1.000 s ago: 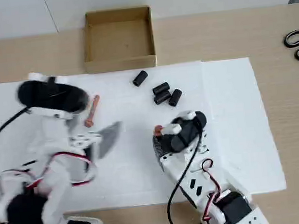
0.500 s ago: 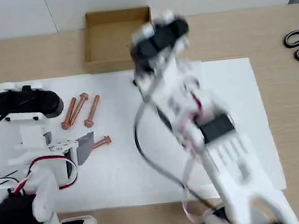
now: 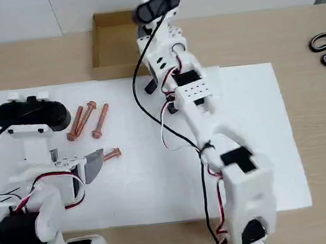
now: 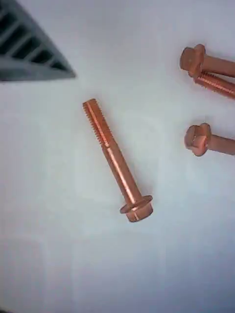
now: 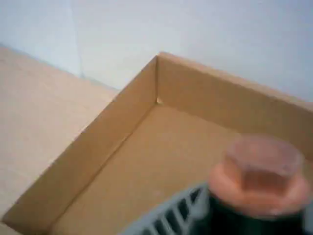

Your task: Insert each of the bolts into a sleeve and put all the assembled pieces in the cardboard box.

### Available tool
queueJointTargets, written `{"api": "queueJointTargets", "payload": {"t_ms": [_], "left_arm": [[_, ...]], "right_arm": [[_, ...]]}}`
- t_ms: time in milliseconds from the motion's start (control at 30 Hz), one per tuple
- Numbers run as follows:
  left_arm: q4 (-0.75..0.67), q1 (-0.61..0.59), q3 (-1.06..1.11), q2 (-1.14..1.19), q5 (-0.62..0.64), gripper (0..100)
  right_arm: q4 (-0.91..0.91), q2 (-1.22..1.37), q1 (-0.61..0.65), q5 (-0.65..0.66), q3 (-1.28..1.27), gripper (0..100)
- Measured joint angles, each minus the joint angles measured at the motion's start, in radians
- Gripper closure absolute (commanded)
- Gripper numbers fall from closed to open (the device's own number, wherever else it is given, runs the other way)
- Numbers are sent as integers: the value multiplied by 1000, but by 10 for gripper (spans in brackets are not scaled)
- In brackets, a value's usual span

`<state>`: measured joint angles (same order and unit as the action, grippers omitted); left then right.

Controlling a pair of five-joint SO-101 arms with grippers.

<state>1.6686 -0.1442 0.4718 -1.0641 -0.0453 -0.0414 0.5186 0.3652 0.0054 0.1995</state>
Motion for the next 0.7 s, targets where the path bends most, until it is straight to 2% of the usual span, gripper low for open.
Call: {"api": "queueJointTargets", "payload": {"t_ms": [100, 300, 700], "left_arm": [[9, 0, 0, 0, 0, 690], [9, -2, 0, 0, 0, 690], [9, -2, 0, 0, 0, 690]], "right_arm": [[37, 117, -5, 0, 61, 980], [78, 273, -2, 0, 176, 829], [81, 296, -11, 2, 207, 827]]}}
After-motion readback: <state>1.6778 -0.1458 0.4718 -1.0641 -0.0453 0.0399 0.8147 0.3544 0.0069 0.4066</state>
